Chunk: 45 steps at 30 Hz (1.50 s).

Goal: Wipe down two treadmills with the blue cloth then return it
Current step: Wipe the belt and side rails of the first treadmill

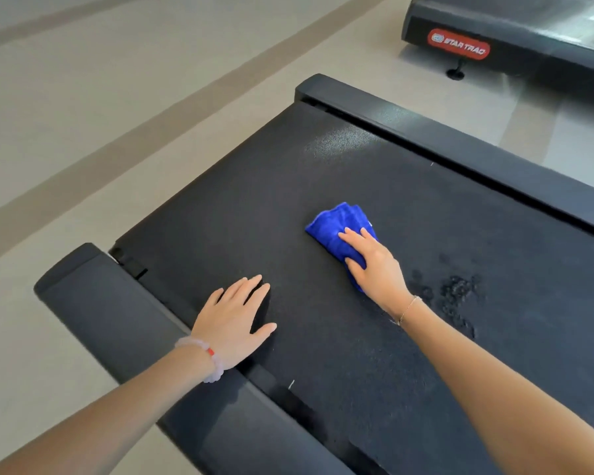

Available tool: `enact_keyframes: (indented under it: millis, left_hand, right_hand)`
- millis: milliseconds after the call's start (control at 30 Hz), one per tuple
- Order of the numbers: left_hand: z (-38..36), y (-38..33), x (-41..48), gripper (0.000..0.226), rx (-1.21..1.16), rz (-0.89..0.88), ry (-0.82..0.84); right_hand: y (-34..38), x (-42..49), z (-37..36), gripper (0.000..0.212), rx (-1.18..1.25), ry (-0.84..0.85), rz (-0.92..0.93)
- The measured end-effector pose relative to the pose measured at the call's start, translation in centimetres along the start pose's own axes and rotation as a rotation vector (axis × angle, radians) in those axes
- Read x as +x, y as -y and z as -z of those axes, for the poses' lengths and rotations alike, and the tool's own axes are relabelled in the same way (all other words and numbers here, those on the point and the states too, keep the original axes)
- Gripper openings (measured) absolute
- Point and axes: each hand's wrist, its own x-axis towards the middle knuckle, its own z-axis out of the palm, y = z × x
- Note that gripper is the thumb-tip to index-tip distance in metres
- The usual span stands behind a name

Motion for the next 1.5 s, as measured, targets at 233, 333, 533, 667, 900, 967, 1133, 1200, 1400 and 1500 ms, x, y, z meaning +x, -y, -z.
enact_keyframes:
  millis: [233, 333, 533, 667, 900, 967, 1133, 1200, 1400, 1500]
  left_hand:
    - [-0.7, 1.7, -4.7, 0.091, -0.047, 0.004, -0.062]
    - [-0.9, 1.7, -5.1, 0.072, -0.025, 0.003, -0.049]
    - [-2.1, 1.0, -6.9, 0.073, -0.05, -0.015, -0.063]
    - [-3.2, 1.0, -7.7, 0.078, 0.003, -0.008, -0.075]
    - [-4.0, 1.1, -8.2, 0.082, 0.012, 0.01, -0.092]
    - [-3.9, 1.2, -8.1, 0.083, 0.007, 0.004, -0.084]
    - [-4.0, 1.5, -8.2, 0.083, 0.022, -0.012, -0.099]
    - [-4.0, 1.5, -8.1, 0.083, 0.013, -0.016, -0.095]
    - [-4.1, 1.3, -8.1, 0.083, 0.011, -0.01, -0.11]
    - [-4.0, 1.3, -8.1, 0.084, -0.003, -0.008, -0.118]
  right_hand:
    - [4.7, -5.9, -4.1, 0.044, 0.004, 0.053, 0.064]
    - [6.4, -8.6, -5.4, 0.046, -0.012, 0.07, 0.084]
    - [8.9, -13.7, -6.6, 0.047, -0.005, 0.07, 0.088]
    - [9.2, -15.9, -7.1, 0.047, -0.025, 0.078, 0.105]
    - [9.9, -15.9, -6.9, 0.047, -0.03, 0.098, 0.066]
    - [10.0, -15.8, -6.7, 0.047, -0.029, 0.116, 0.052]
    - [9.9, -15.5, -6.1, 0.045, -0.025, 0.166, 0.029]
    - [9.9, -15.5, -6.1, 0.045, -0.025, 0.162, 0.036]
    - [9.8, -15.6, -6.4, 0.044, -0.039, 0.12, 0.085]
    - [9.6, -15.6, -6.6, 0.045, -0.035, 0.102, 0.104]
